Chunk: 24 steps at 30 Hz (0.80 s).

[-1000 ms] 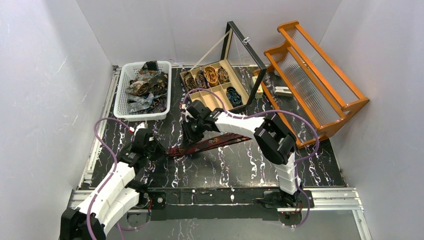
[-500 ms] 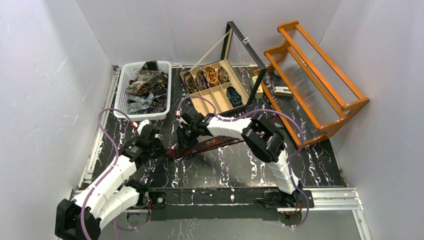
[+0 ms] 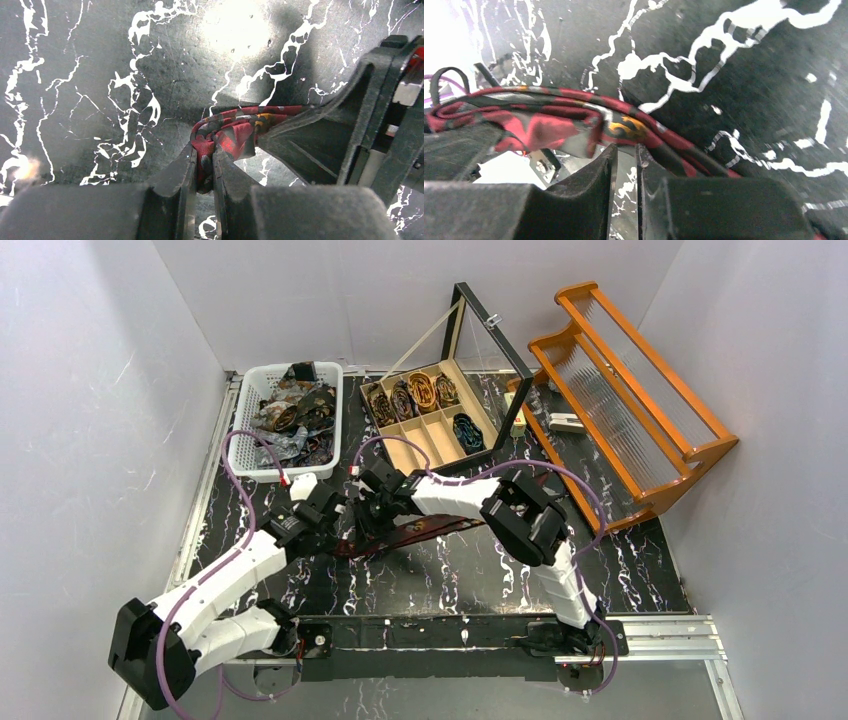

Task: Roll the ties
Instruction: Roll the tie at the center of the board.

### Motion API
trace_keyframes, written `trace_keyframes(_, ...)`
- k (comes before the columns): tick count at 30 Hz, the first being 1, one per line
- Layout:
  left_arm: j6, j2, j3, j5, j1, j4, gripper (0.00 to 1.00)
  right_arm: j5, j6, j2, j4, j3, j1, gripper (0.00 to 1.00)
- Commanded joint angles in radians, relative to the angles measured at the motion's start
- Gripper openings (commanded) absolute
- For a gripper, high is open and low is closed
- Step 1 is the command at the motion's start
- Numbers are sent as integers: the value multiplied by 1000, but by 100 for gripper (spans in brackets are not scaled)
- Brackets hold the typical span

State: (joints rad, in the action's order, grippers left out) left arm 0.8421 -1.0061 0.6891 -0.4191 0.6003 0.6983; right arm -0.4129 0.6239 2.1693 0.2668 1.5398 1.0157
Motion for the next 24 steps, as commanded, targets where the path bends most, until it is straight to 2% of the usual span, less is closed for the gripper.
trace_keyframes(1,39,-20,62,-152,43,113,0,106,-6,-136,30,-70,-21,29)
trace_keyframes(9,59,-135,127,-236,132,161,0,175,63,-343,-93,-299,-125,32)
trace_keyframes(24,90,-422,270,-337,293,200,0,321,145,-537,-126,-465,-207,37)
